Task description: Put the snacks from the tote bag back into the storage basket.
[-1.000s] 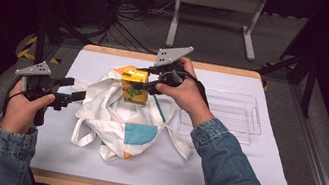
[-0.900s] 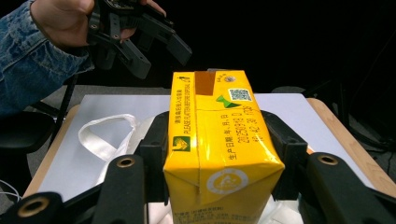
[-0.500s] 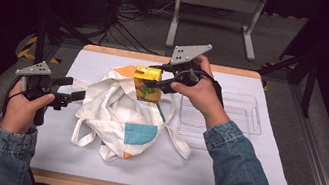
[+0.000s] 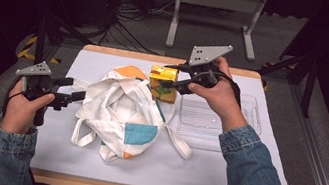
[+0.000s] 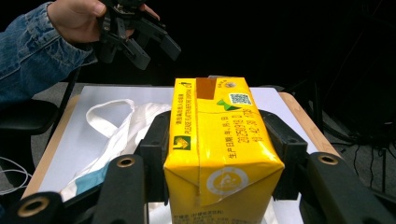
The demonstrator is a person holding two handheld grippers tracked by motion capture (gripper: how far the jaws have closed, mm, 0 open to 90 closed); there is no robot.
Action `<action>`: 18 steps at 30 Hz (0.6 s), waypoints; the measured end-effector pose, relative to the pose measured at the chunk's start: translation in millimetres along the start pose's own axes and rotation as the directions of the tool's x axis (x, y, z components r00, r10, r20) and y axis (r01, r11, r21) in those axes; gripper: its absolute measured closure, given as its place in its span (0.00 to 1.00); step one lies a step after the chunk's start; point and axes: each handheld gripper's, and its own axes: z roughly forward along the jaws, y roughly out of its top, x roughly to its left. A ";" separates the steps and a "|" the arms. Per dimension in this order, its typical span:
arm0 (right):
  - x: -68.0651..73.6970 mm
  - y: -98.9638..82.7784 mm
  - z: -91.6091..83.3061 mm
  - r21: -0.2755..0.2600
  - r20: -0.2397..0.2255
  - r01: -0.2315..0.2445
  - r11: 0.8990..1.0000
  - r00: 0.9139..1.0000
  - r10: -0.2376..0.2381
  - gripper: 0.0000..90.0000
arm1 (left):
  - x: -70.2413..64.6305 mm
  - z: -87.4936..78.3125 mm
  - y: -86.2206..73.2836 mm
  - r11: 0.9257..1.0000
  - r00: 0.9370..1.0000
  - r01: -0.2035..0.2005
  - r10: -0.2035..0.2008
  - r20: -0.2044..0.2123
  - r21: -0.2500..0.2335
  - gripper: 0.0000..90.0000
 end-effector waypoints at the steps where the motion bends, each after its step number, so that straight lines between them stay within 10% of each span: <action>1: -0.1 -0.7 -2.9 -0.001 0.001 -0.001 1.000 1.000 0.001 0.56 | 0.1 -0.1 -0.1 1.000 1.000 0.001 -0.001 0.000 -0.001 0.19; 18: -3.7 -14.6 -44.2 0.002 0.049 -0.022 1.000 0.999 0.022 0.56 | 0.0 0.8 -0.1 1.000 1.000 -0.003 0.003 -0.001 0.002 0.18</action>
